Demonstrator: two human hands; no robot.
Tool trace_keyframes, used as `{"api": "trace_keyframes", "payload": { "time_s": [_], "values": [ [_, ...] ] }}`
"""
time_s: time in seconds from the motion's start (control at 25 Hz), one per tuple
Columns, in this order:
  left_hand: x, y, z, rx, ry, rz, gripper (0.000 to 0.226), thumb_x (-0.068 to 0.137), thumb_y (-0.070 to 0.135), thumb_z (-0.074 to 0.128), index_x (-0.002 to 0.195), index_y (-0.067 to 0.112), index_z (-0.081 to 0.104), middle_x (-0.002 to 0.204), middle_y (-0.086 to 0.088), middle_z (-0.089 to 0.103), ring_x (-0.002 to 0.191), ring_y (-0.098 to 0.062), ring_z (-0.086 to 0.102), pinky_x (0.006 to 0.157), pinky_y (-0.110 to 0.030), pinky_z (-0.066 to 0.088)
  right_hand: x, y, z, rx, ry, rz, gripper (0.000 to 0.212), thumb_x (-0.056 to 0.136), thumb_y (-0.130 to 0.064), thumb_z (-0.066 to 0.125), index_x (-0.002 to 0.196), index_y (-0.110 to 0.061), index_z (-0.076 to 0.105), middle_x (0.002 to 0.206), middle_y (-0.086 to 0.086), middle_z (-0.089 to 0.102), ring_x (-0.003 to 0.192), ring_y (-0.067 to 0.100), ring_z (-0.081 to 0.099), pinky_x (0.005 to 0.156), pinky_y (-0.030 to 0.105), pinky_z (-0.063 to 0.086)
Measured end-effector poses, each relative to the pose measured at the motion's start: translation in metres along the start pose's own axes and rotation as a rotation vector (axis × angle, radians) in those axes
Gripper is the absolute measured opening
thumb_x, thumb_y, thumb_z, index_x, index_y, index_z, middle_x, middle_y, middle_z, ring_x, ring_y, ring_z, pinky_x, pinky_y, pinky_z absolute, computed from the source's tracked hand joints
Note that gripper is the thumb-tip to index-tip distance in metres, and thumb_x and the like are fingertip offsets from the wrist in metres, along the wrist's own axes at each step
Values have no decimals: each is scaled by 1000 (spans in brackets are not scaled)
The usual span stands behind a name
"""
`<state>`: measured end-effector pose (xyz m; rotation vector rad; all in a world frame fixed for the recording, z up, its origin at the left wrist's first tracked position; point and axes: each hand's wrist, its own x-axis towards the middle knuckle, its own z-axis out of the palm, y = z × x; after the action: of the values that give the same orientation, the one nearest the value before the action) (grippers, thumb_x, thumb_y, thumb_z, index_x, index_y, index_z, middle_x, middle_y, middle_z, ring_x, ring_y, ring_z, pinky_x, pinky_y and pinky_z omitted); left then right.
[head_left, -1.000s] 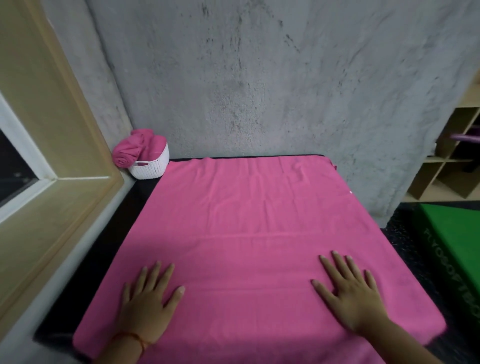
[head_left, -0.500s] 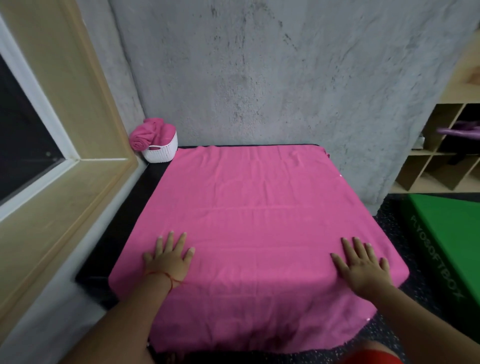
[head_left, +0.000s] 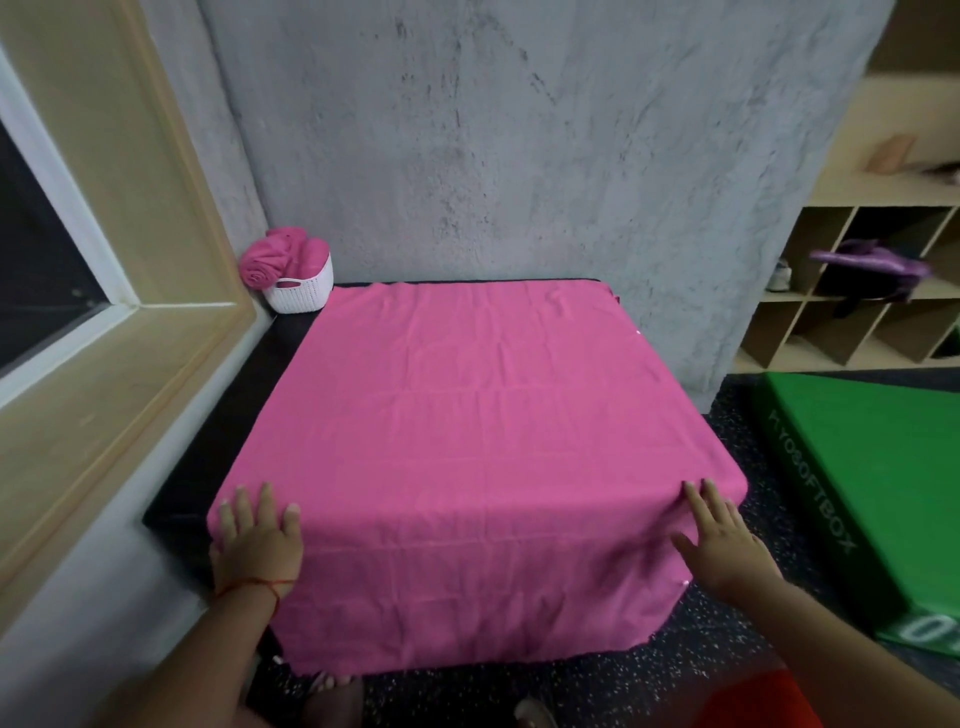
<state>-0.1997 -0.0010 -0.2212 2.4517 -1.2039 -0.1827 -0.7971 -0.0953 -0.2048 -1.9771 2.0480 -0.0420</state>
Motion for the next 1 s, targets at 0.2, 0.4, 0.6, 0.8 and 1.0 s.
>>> {"api": "trace_keyframes", "payload": {
  "time_s": [0.2,0.4,0.6,0.8,1.0],
  "values": [
    [-19,-31,6,-241,155,55,59,95,4,64,151,0,46,161,-22,37,150,-42,32,120,-58,31,-29,28,14,328,13,85,80,99,-35,71,166,-17,32,169,11,36,150,32,43,122,43,35],
    [-6,-32,-20,-770,221,-287,46,79,17,77,119,-2,64,117,-26,68,101,-34,65,84,-45,49,-43,47,37,650,76,268,71,97,-25,75,159,-18,43,160,10,50,138,32,56,117,49,42],
    [18,-46,6,-785,115,-451,42,63,22,74,97,-3,74,82,-11,64,76,-20,54,70,-37,45,-11,59,52,870,89,375,81,93,-3,76,162,-15,36,163,12,45,136,29,54,115,51,44],
    [12,-57,18,-733,-36,-431,12,80,12,71,91,16,69,61,9,63,66,-14,53,62,-31,38,32,46,35,960,197,349,67,88,1,76,149,-11,52,136,5,62,122,23,58,105,41,45],
    [22,-82,46,-650,-110,-440,20,93,15,71,113,14,71,110,-10,70,101,-21,55,90,-39,42,48,47,45,901,191,377,21,80,-3,81,101,-5,76,99,17,78,82,23,67,75,35,51]
  ]
}}
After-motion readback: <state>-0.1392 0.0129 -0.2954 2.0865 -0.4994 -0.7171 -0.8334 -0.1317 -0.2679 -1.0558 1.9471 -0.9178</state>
